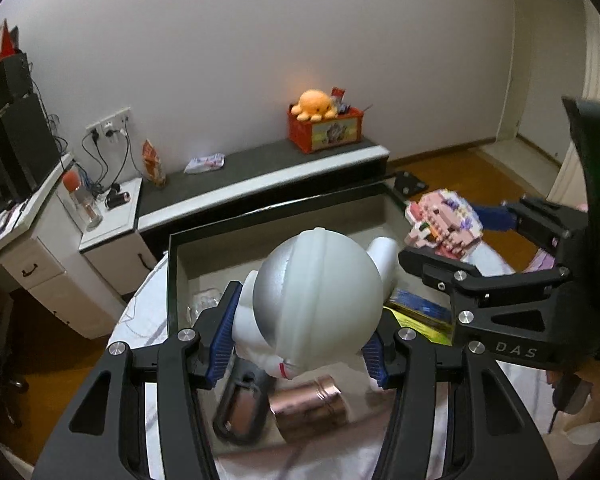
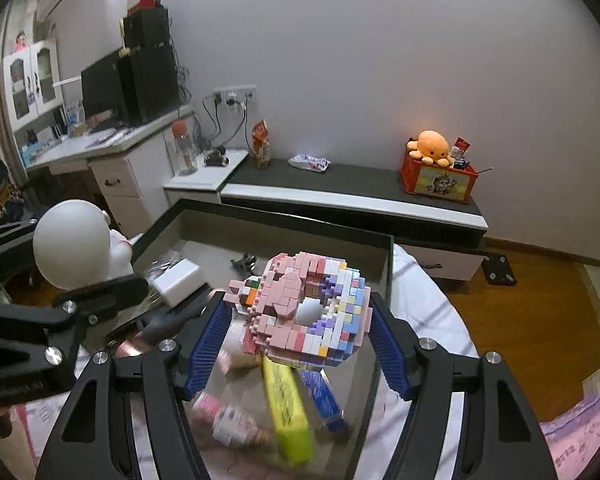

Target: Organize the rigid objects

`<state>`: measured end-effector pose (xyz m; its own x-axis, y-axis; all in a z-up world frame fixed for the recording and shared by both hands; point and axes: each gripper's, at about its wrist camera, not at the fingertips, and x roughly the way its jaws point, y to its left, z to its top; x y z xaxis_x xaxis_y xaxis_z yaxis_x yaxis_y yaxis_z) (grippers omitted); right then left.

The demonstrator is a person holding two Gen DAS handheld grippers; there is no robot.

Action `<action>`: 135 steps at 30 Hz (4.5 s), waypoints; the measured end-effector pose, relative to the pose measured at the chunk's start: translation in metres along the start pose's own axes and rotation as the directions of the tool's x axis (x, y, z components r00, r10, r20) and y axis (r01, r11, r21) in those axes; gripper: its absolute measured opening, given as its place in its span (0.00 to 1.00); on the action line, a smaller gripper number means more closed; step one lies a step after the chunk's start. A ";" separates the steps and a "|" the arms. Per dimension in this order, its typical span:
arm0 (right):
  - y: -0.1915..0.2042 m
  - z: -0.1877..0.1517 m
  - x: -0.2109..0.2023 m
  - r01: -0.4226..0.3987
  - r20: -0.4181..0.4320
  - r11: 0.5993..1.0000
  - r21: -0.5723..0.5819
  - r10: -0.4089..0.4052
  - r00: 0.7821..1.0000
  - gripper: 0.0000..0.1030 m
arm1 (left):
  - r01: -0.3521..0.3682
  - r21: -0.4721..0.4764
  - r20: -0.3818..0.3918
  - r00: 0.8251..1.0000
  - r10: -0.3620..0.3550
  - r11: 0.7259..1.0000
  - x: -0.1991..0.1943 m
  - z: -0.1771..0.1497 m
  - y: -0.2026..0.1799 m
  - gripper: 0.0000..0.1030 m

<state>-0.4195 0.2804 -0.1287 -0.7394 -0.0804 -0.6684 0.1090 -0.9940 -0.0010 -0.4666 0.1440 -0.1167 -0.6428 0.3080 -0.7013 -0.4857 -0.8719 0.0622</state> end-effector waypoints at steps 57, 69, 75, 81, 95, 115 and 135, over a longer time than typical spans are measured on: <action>0.061 -0.011 -0.151 0.098 0.183 0.994 -0.047 -0.088 0.979 1.00 | -0.240 -0.177 0.245 0.929 0.279 0.955 -0.181 -0.054 0.004 1.00; 0.089 -0.036 -0.243 0.127 0.324 0.991 -0.050 -0.104 0.940 1.00 | -0.252 -0.202 0.406 0.858 0.315 0.946 -0.279 -0.084 -0.022 1.00; 0.102 -0.047 -0.289 0.180 0.426 0.983 -0.046 -0.144 0.893 1.00 | -0.306 -0.215 0.448 0.813 0.372 0.928 -0.313 -0.097 -0.035 1.00; 0.114 -0.066 -0.325 0.205 0.491 0.978 -0.043 -0.157 0.857 1.00 | -0.315 -0.278 0.505 0.755 0.417 0.907 -0.353 -0.122 -0.046 1.00; 0.135 -0.105 -0.387 0.155 0.612 0.988 0.026 -0.139 0.778 1.00 | -0.335 -0.292 0.613 0.654 0.444 0.896 -0.417 -0.160 -0.078 1.00; 0.158 -0.128 -0.416 0.132 0.656 0.991 0.026 -0.116 0.745 1.00 | -0.339 -0.355 0.620 0.613 0.490 0.871 -0.434 -0.183 -0.072 1.00; 0.158 -0.132 -0.407 0.134 0.656 0.990 0.039 -0.127 0.744 1.00 | -0.300 -0.346 0.650 0.607 0.458 0.889 -0.426 -0.186 -0.067 1.00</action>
<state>-0.0135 0.1662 0.0449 -0.9998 0.0179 -0.0096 -0.0173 -0.9980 -0.0614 -0.0494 0.0005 0.0458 -0.9973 0.0348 0.0646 -0.0335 -0.9992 0.0203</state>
